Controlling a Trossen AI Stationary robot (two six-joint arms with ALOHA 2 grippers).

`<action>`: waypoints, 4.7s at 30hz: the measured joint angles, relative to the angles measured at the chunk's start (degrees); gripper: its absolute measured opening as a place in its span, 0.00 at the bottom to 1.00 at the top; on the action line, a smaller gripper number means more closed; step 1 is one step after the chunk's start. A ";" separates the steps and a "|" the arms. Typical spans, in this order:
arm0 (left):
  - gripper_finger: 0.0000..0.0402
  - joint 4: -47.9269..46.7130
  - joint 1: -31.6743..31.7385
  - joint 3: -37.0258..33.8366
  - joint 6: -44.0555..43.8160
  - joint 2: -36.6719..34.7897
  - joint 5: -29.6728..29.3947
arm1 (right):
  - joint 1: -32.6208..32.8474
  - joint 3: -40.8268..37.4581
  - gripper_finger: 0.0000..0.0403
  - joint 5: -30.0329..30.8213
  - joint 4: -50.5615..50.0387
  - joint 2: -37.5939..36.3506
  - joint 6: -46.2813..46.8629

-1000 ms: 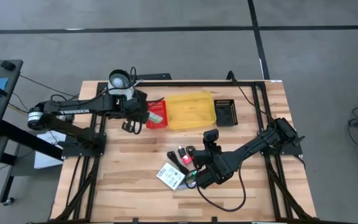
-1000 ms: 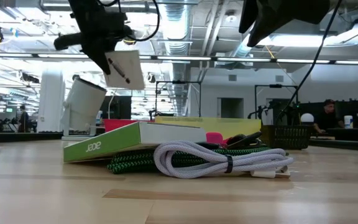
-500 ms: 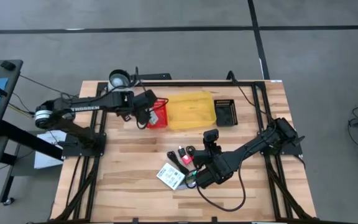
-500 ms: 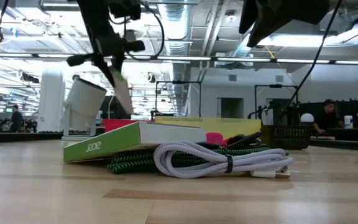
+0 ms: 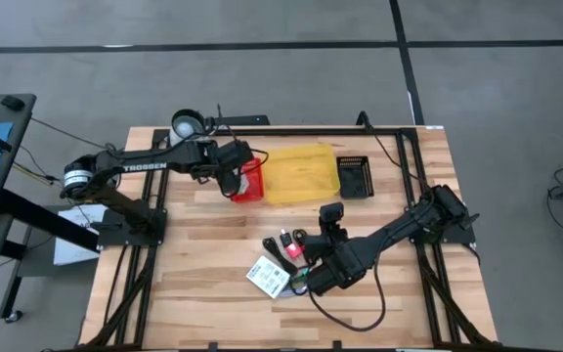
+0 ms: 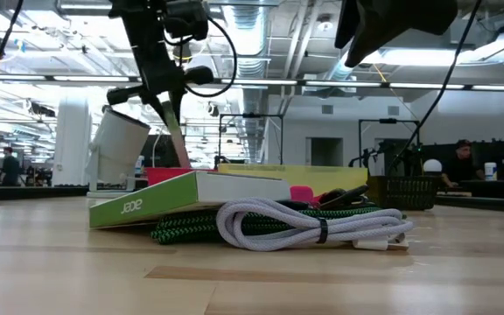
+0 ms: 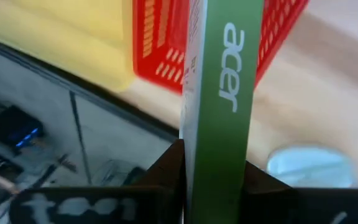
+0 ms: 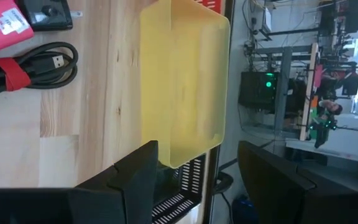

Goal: Pick and place items into bin
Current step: Put the top white card reader box into the red bin, then put the white card reader box into the red bin

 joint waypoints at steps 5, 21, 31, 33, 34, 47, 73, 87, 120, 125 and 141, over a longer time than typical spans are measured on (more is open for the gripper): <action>0.10 0.71 0.00 -0.02 7.81 -0.02 -4.17 | -0.15 0.00 0.54 0.09 0.25 0.00 0.07; 0.11 0.56 0.00 -0.01 14.38 -0.02 -5.23 | -0.37 0.00 0.54 0.00 1.55 0.00 1.66; 0.11 0.45 -0.02 -0.01 10.79 -0.07 -4.15 | -0.46 0.00 0.54 -0.02 1.55 0.00 1.64; 0.11 0.47 -0.02 -0.01 10.82 -0.07 -4.15 | -0.46 0.00 0.54 -0.04 1.55 0.00 1.64; 0.11 0.52 -0.04 -0.01 10.82 -0.07 -4.15 | -0.46 0.00 0.54 -0.04 1.55 0.00 1.64; 0.11 0.53 -0.04 -0.02 10.82 -0.07 -5.63 | -0.46 0.00 0.54 -0.04 1.61 -0.01 1.60; 0.30 0.36 -0.04 -0.02 8.70 -0.09 -5.66 | -0.46 0.00 0.54 -0.07 1.77 -0.02 1.60; 0.30 0.27 -0.26 -0.02 8.17 -0.09 -8.35 | -0.46 0.00 0.54 -0.07 2.21 -0.02 1.60; 0.30 -5.64 -12.51 -0.04 -46.05 -0.09 43.35 | 7.26 0.00 0.54 -10.52 12.03 -0.07 10.65; 0.30 -5.84 -15.45 -1.44 -51.79 -0.11 51.88 | 8.86 0.00 0.54 -10.56 13.90 -0.07 10.67; 0.30 0.36 -24.33 -3.39 -79.33 -0.11 80.78 | 13.30 0.00 0.54 -7.26 5.80 -0.02 12.17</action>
